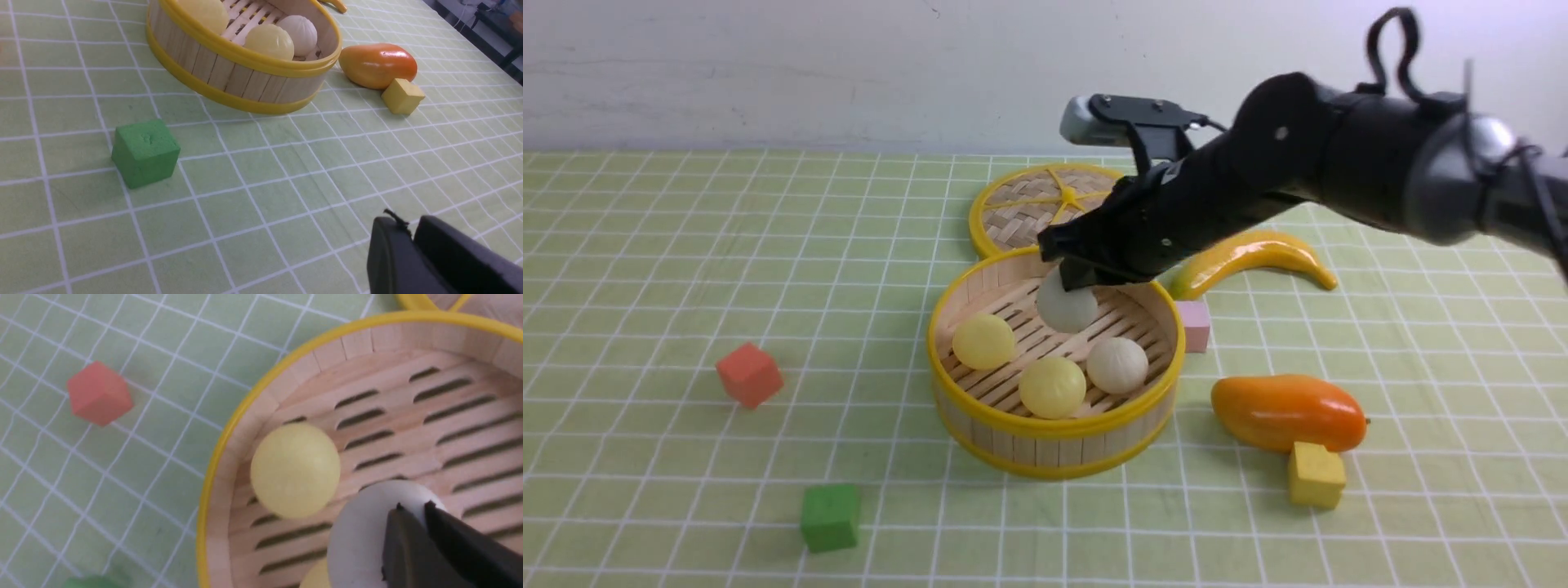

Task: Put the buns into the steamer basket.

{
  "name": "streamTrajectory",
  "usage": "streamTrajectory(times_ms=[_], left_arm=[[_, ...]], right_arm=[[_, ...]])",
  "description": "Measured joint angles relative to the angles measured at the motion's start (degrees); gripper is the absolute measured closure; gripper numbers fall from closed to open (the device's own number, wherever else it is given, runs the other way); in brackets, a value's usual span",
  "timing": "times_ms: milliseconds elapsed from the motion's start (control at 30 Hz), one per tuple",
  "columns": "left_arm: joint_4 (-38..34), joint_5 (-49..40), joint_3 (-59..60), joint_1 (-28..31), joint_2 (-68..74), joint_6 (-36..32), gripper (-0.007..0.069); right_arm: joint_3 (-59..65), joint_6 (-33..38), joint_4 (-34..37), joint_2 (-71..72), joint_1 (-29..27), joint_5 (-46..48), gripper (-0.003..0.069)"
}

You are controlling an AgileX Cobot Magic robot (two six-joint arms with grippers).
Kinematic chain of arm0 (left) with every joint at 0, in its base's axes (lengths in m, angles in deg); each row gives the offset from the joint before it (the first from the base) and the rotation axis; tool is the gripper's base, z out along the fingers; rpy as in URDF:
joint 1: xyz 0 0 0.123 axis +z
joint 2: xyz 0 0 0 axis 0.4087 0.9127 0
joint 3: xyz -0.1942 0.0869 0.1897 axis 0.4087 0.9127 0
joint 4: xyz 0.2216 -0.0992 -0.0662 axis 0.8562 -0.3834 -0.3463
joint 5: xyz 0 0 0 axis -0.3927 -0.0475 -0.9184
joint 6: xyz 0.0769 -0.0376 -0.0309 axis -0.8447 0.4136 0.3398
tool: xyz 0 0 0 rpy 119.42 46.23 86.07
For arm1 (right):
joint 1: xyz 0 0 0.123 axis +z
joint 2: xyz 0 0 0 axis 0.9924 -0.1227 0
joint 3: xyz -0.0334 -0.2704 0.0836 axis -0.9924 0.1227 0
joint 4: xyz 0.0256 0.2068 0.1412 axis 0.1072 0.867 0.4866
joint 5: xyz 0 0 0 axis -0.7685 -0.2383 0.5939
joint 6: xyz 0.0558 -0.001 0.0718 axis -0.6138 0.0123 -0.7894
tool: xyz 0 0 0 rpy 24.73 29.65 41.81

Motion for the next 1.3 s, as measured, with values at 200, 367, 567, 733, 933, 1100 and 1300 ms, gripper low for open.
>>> streamTrajectory(times_ms=[200,367,567,733,933,1100,1300], left_arm=[[0.0,0.0,0.0,0.0,0.0,0.0,0.054],[0.0,0.0,0.0,0.0,0.0,0.0,0.0535],[0.0,-0.06,0.0,0.0,0.0,0.0,0.0533],[0.0,-0.06,0.0,0.0,0.0,0.0,0.0524],[0.0,-0.06,0.0,0.0,0.0,0.0,0.0518],[0.0,-0.06,0.0,0.0,0.0,0.0,0.0515],[0.0,-0.06,0.0,0.0,0.0,0.0,0.0514]], right_arm=[[-5.45,0.12,-2.84,-9.25,0.0,-3.29,0.0464],[-5.85,0.12,-4.4,-9.5,0.0,-3.42,0.0248],[-5.85,-0.81,-7.36,1.33,0.0,8.95,0.0115],[-2.62,-9.01,-15.02,15.66,0.0,24.66,0.0249],[10.12,-13.39,-17.6,30.25,0.0,31.73,0.0542],[15.87,-13.99,-16.95,38.23,0.0,37.78,0.0678],[16.04,-13.99,-16.72,42.2,0.0,38.19,0.068]])
